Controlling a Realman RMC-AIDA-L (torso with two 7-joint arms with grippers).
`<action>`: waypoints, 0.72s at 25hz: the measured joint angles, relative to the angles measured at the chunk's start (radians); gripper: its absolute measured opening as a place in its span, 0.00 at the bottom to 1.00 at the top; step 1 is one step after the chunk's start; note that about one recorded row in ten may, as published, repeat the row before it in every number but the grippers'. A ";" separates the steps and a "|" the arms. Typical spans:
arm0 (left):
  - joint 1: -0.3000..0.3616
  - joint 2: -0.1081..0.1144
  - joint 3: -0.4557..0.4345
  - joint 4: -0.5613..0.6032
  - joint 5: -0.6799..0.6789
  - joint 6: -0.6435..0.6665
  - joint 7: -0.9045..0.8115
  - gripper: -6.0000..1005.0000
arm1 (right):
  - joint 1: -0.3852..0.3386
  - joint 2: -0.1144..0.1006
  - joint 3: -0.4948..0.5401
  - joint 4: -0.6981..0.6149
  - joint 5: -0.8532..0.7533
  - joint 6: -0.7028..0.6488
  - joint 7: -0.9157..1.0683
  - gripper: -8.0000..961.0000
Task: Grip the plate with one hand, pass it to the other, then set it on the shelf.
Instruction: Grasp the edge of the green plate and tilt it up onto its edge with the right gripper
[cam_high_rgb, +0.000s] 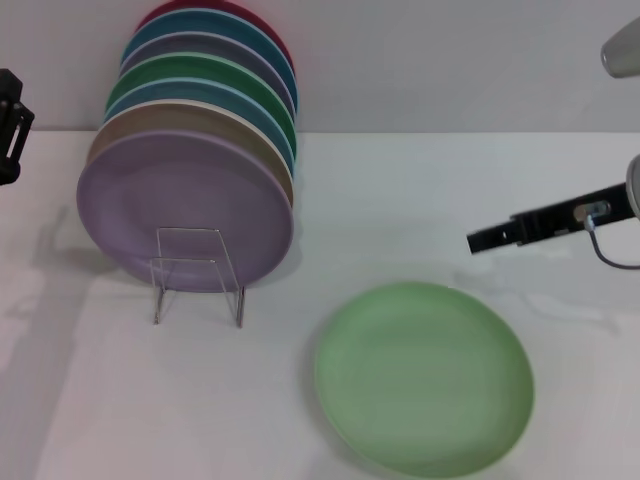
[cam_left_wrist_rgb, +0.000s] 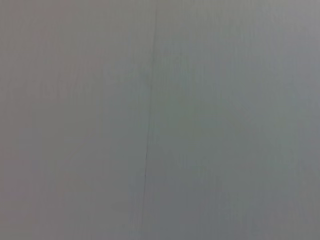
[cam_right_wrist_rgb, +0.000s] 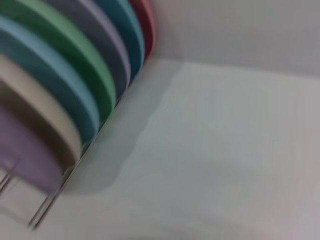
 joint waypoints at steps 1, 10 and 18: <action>0.000 0.000 0.000 -0.004 0.000 0.002 -0.002 0.80 | 0.011 -0.003 0.008 -0.005 -0.012 0.031 0.014 0.69; -0.003 0.003 -0.012 -0.017 0.000 0.004 -0.039 0.80 | 0.055 -0.012 0.050 -0.108 -0.075 0.151 0.099 0.69; -0.006 0.005 -0.023 -0.017 0.000 0.007 -0.040 0.80 | 0.052 -0.012 0.065 -0.185 -0.086 0.147 0.103 0.69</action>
